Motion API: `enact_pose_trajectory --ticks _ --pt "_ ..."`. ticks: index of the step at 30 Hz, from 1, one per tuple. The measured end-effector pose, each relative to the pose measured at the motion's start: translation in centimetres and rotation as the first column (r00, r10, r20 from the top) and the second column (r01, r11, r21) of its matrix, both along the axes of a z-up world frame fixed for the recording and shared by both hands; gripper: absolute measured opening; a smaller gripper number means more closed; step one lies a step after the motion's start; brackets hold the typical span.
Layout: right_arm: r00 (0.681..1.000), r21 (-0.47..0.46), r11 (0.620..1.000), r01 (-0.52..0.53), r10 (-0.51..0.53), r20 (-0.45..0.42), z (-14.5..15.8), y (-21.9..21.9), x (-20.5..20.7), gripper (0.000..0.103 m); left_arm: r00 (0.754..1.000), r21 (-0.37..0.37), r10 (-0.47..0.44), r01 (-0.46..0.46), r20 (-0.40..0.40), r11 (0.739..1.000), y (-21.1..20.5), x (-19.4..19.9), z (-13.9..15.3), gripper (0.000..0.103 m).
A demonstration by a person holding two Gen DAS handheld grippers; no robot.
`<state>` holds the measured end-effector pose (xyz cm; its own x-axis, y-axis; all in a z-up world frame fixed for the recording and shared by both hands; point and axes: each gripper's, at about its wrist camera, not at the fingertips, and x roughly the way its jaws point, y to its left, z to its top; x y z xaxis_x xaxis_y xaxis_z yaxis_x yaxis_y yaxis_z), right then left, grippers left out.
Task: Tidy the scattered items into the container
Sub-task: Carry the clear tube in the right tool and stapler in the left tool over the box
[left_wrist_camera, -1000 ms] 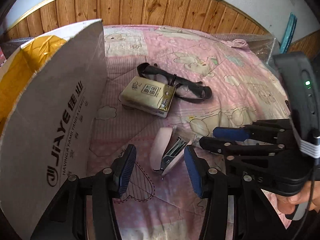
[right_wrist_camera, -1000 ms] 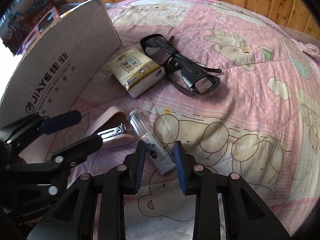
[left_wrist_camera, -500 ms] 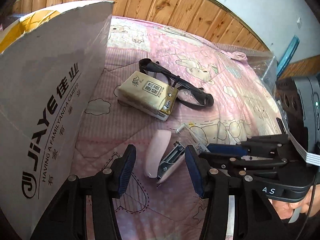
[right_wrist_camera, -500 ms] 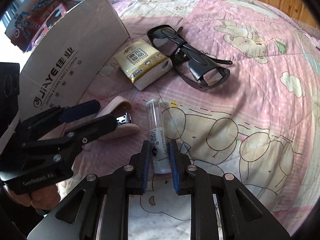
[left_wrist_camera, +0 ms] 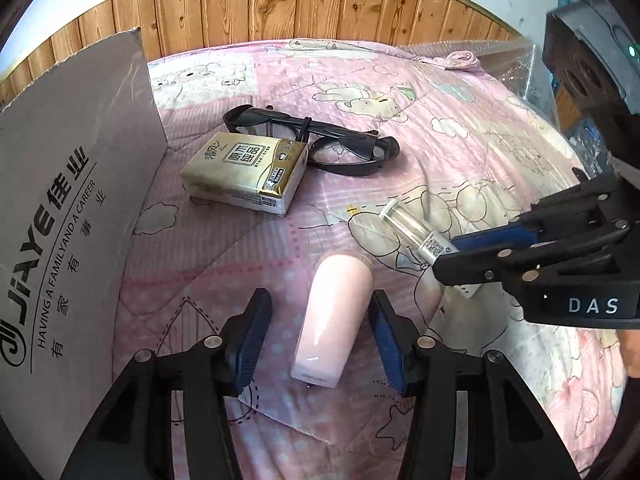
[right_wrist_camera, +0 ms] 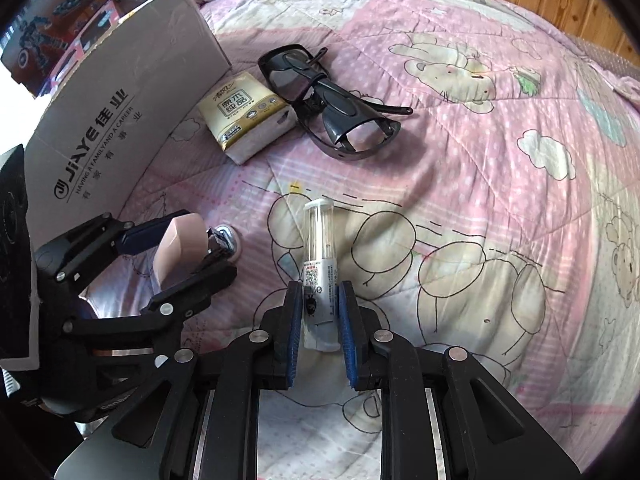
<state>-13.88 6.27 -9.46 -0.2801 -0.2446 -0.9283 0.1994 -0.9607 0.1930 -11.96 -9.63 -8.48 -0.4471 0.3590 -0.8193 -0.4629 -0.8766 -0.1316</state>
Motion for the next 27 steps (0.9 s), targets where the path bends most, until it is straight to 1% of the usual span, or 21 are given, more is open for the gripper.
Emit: enact_pose_trajectory --ticks 2,4,5,7,10,13,18,21,24,27 --pt "1.000 -0.025 0.999 0.020 -0.020 -0.016 -0.3 0.3 -0.2 0.029 1.000 0.036 0.013 -0.013 0.015 0.999 -0.2 -0.5 0.1 0.052" --pt "0.999 -0.035 0.999 0.030 -0.031 -0.029 -0.4 0.4 -0.2 0.029 1.000 0.032 0.011 -0.012 0.017 0.999 0.2 -0.6 0.0 0.052" --pt "0.999 -0.026 0.999 0.031 -0.031 -0.028 -0.4 0.4 -0.2 0.020 1.000 0.014 0.010 -0.010 0.008 1.000 0.5 -0.5 0.0 0.046" --pt "0.999 -0.018 0.999 0.038 -0.039 -0.022 -0.3 0.5 -0.2 0.019 1.000 -0.024 0.007 -0.007 -0.009 1.000 1.3 -0.4 0.0 0.030" --pt "0.999 -0.034 0.998 0.045 -0.045 -0.017 0.2 0.6 0.0 0.019 1.000 -0.024 0.012 -0.011 0.004 1.000 1.2 -0.5 0.2 0.030" --pt "0.998 -0.051 0.997 0.049 -0.051 -0.036 1.6 0.4 0.3 0.019 0.999 0.020 0.036 -0.036 0.017 0.999 0.5 -1.0 1.0 0.030" --pt "0.996 -0.074 0.996 0.057 -0.062 -0.066 3.6 -0.1 0.2 0.019 0.997 0.067 0.071 -0.072 0.021 0.995 -0.4 -1.1 2.9 0.030" --pt "0.995 -0.084 0.995 0.062 -0.068 -0.068 4.0 0.0 -0.5 0.019 0.997 0.072 0.076 -0.077 0.020 0.994 -0.6 -0.9 3.6 0.030" --pt "0.995 -0.079 0.995 0.061 -0.067 -0.073 4.8 -0.4 -0.1 0.019 0.997 0.103 0.072 -0.074 0.024 0.992 -0.9 -0.6 4.5 0.029" --pt "0.995 -0.075 0.995 0.060 -0.066 -0.078 5.0 -1.0 0.2 0.019 0.998 0.121 0.065 -0.065 0.004 0.991 -1.2 -0.1 5.8 0.029"
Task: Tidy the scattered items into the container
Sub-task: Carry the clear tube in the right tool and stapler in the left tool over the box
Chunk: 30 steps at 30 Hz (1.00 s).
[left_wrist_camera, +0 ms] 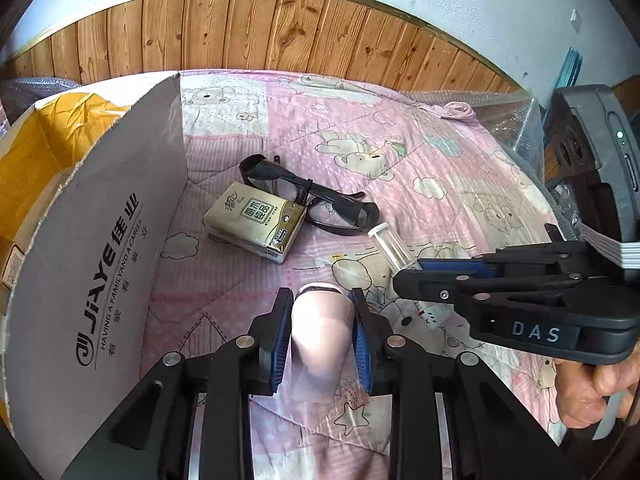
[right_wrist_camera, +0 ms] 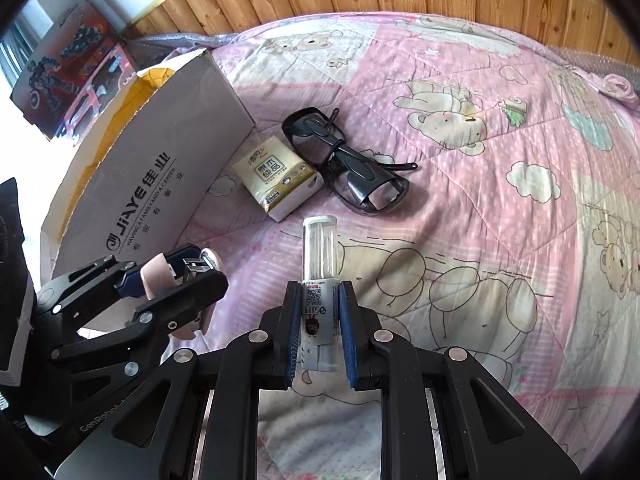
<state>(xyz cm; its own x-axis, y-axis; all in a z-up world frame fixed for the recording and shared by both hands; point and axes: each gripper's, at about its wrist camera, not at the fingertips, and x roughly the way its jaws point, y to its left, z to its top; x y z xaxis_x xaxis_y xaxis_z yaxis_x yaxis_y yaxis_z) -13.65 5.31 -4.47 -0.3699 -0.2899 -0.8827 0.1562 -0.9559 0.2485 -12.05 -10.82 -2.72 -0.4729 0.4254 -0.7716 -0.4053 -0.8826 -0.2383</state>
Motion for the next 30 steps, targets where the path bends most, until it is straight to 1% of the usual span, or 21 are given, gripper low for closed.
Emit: enact_pose_trajectory --ticks 7,12,16,30 --pt "1.000 0.002 1.000 -0.001 0.001 -0.013 0.9 -1.3 0.7 0.019 0.999 0.001 0.011 -0.011 -0.046 1.000 -1.0 0.9 2.5 0.029" --pt "0.999 -0.011 1.000 0.006 -0.006 -0.033 2.1 -2.3 1.4 0.019 0.994 -0.041 0.028 -0.033 -0.107 0.999 -1.6 1.7 4.1 0.029" --pt "0.999 -0.018 1.000 0.005 -0.006 -0.049 2.9 -3.2 2.0 0.019 0.989 -0.056 0.032 -0.040 -0.142 0.998 -2.2 2.3 5.5 0.029" --pt "0.996 -0.015 1.000 0.011 -0.012 -0.090 4.7 -5.8 2.7 0.019 0.982 -0.020 0.047 -0.051 -0.184 0.998 -4.5 3.5 8.4 0.029"
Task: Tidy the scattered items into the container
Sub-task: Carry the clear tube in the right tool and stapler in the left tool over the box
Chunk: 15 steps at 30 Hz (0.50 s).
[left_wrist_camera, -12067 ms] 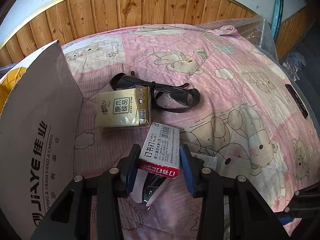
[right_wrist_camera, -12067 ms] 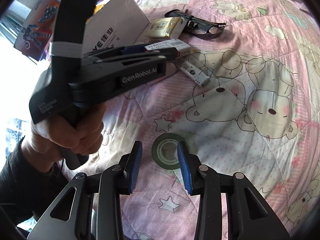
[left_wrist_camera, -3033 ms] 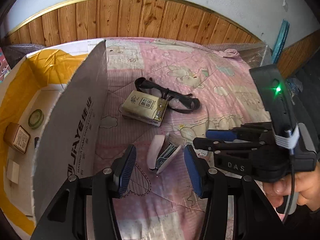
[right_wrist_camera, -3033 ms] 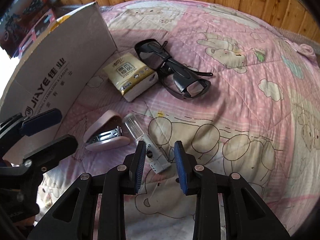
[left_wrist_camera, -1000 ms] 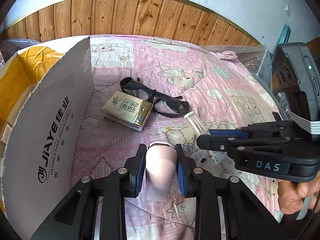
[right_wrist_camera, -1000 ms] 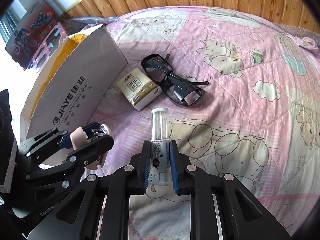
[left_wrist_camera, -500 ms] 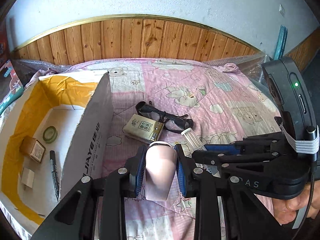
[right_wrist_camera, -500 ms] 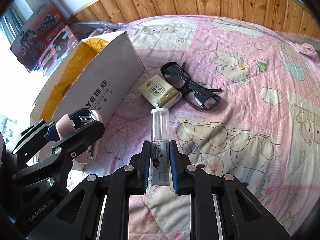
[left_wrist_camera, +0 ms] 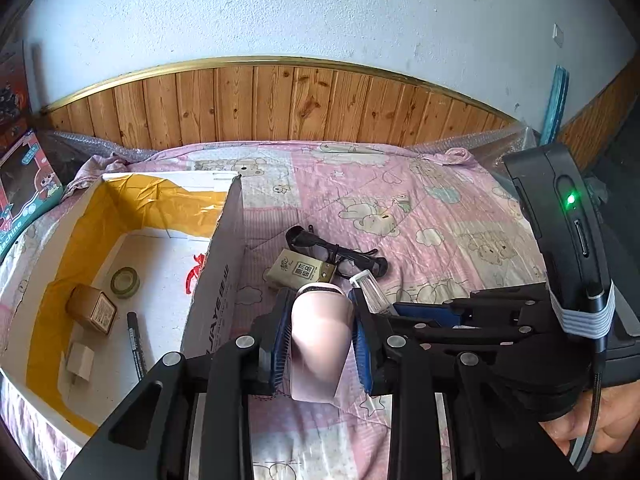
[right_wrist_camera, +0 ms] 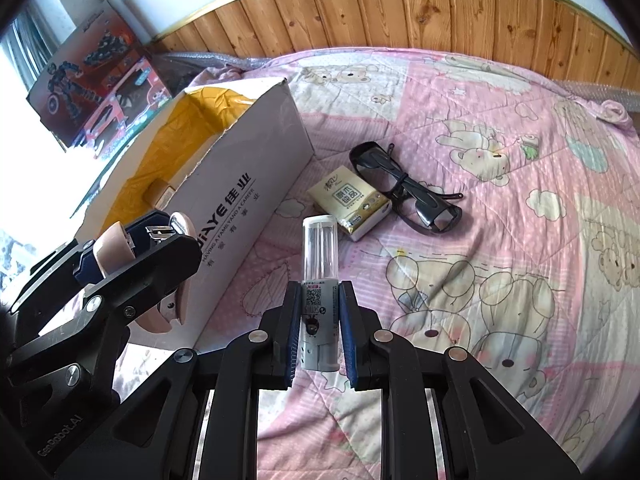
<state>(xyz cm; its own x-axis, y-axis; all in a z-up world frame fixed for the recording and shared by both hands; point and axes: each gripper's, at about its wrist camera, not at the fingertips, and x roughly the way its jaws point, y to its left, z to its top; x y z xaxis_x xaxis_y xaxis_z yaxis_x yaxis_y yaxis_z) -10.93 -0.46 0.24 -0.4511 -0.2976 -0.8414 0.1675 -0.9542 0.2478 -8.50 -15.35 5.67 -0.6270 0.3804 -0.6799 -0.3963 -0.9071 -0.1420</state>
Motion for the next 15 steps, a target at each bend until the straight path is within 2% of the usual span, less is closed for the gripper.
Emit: enact_pose_trajectory --ticks 15 --pt "0.998 0.018 1.000 -0.022 0.023 -0.056 2.2 -2.8 0.7 0.019 1.000 0.035 0.024 -0.023 -0.020 0.999 -2.8 0.6 2.1 0.029"
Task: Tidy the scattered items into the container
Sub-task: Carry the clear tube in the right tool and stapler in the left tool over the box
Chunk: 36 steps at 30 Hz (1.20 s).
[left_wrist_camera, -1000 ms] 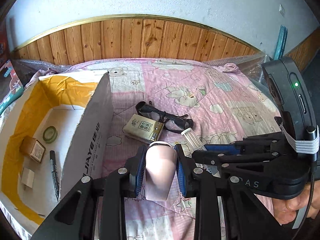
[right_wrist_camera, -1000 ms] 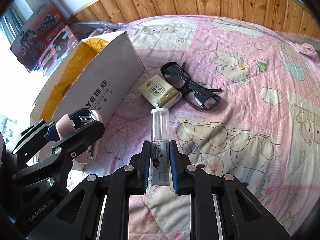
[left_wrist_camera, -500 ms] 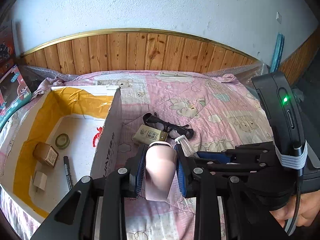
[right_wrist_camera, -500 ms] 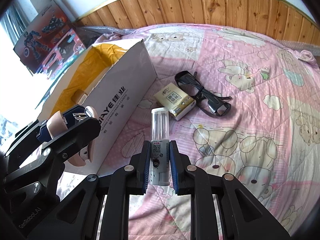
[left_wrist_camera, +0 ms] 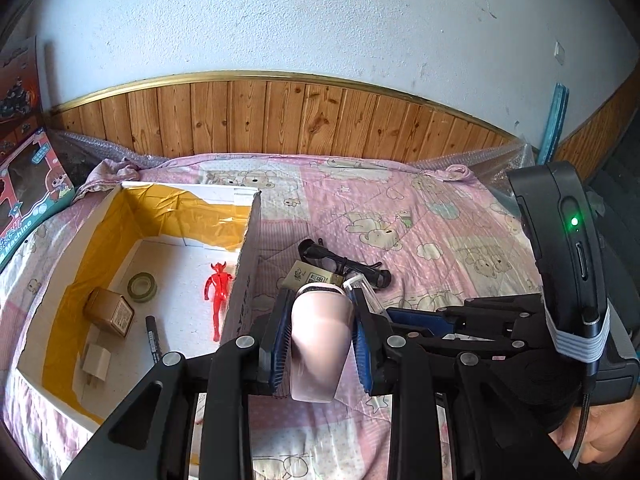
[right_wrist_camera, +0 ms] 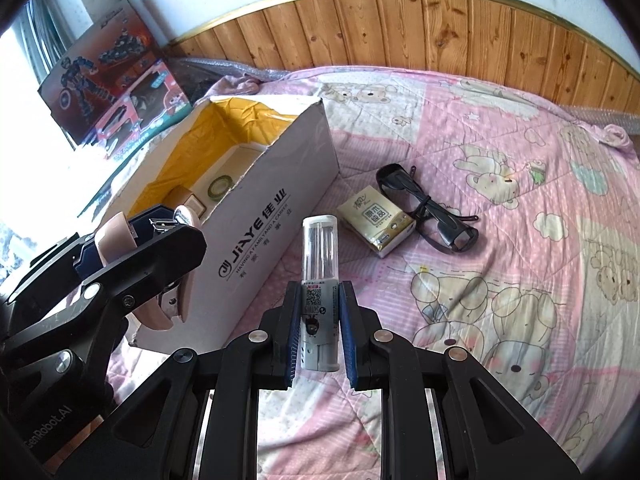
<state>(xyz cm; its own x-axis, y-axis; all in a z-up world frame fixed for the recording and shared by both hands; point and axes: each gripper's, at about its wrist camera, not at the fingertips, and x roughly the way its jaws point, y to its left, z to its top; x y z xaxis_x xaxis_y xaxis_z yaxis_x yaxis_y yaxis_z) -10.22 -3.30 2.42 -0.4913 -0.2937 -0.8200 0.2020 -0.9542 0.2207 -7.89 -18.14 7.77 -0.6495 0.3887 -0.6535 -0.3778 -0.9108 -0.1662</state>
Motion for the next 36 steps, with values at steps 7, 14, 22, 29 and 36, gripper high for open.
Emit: enact_pose_trajectory --ticks 7,14,22,29,36 --pt "1.000 0.002 1.000 -0.009 0.009 -0.020 0.8 -1.3 0.4 0.019 0.999 0.017 0.043 -0.042 -0.011 0.999 -2.7 0.1 1.3 0.029" --pt "0.998 0.006 1.000 -0.018 0.018 -0.059 2.3 -2.8 1.0 0.019 0.996 0.043 0.093 -0.092 -0.016 0.995 -6.0 0.1 2.5 0.029" --pt "0.994 -0.007 0.999 -0.042 0.041 -0.099 4.4 -5.1 1.9 0.019 0.993 0.091 0.116 -0.117 0.016 0.989 -9.0 -0.1 3.5 0.029" --pt "0.990 -0.017 0.998 -0.067 0.065 -0.123 5.7 -7.2 2.1 0.019 0.992 0.102 0.124 -0.125 0.018 0.987 -10.8 -0.9 5.0 0.029" --pt "0.986 -0.047 0.994 -0.095 0.088 -0.144 7.8 -9.2 0.3 0.019 0.985 0.160 0.168 -0.174 0.049 0.972 -12.9 -3.2 6.5 0.029"
